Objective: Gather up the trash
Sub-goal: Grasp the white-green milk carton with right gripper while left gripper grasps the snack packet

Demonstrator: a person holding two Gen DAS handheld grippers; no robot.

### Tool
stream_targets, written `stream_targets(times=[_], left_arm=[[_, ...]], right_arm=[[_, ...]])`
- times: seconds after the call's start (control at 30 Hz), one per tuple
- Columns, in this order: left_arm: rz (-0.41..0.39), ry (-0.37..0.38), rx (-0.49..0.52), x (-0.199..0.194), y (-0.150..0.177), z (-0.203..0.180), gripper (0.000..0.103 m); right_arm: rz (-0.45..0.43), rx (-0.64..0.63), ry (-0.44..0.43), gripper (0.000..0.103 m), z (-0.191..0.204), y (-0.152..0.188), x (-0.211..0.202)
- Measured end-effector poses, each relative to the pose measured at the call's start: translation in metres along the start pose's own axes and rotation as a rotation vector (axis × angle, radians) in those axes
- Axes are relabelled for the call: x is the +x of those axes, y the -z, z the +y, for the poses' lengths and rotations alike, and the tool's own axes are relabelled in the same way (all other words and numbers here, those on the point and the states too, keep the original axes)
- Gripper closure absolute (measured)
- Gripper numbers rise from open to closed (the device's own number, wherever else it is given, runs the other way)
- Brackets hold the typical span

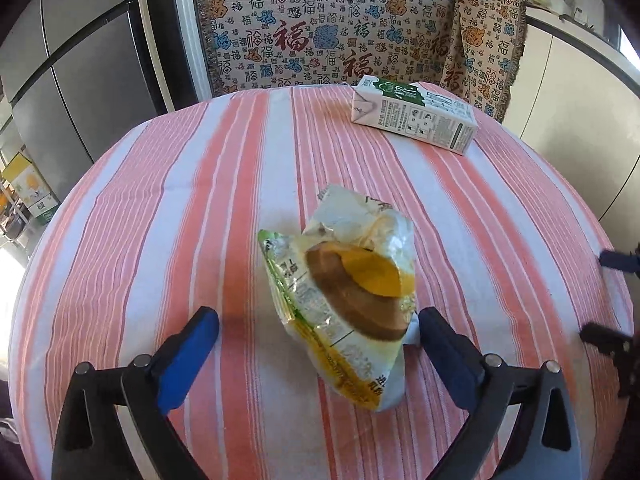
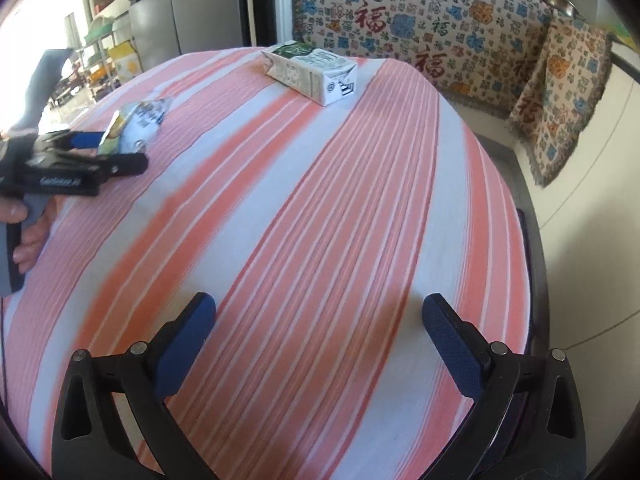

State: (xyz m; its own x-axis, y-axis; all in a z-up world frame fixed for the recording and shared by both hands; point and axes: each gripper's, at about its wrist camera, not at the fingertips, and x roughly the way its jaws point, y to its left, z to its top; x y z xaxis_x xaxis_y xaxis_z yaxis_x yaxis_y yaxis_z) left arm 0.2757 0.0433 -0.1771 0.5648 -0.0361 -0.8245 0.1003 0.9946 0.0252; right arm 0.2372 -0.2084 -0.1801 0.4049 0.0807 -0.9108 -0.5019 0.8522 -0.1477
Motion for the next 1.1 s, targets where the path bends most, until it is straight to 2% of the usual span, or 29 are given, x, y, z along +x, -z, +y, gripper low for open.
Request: stream_targets(times=[0.17,0.3,0.47,0.57,0.6,0.63,0.67,0.7,0.8,0.9,0.97,1.1], left_arm=[[0.001,0.002,-0.007,0.0,0.002,0.001,0.0],[-0.001,0.008,-0.013,0.0,0.001,0.002,0.0],[-0.003,0.009,-0.018,-0.001,0.002,0.001,0.0],[-0.004,0.009,-0.021,-0.002,0.003,0.001,0.0],[-0.004,0.01,-0.021,-0.001,0.003,0.001,0.0],[-0.004,0.01,-0.022,-0.002,0.004,0.001,0.0],[-0.004,0.01,-0.022,-0.002,0.004,0.001,0.0],[-0.005,0.01,-0.023,-0.002,0.004,0.001,0.0],[-0.005,0.011,-0.022,-0.002,0.004,0.001,0.0],[-0.005,0.011,-0.022,-0.002,0.004,0.001,0.0],[-0.006,0.013,-0.023,-0.002,0.004,0.001,0.0],[-0.008,0.036,-0.021,-0.004,0.006,0.004,0.001]], right_arm=[[0.016,-0.097,-0.069,0.0,-0.009,-0.064,0.047],[-0.02,-0.098,-0.064,0.0,-0.017,-0.113,0.084],[-0.031,-0.103,-0.087,0.0,-0.014,-0.15,0.112],[-0.042,-0.125,-0.079,0.0,-0.01,-0.159,0.117],[-0.046,-0.126,-0.086,0.005,-0.01,-0.16,0.117],[-0.055,-0.119,-0.122,0.015,-0.009,-0.159,0.114],[-0.059,-0.107,-0.145,0.037,-0.008,-0.158,0.11],[-0.058,-0.098,-0.131,0.042,-0.006,-0.154,0.106],[-0.053,-0.09,-0.067,0.045,0.001,-0.134,0.092],[-0.041,-0.036,-0.04,0.045,0.005,-0.103,0.069],[-0.035,-0.016,-0.011,0.045,0.015,-0.071,0.048],[-0.022,0.024,-0.021,0.045,0.041,-0.011,0.005]])
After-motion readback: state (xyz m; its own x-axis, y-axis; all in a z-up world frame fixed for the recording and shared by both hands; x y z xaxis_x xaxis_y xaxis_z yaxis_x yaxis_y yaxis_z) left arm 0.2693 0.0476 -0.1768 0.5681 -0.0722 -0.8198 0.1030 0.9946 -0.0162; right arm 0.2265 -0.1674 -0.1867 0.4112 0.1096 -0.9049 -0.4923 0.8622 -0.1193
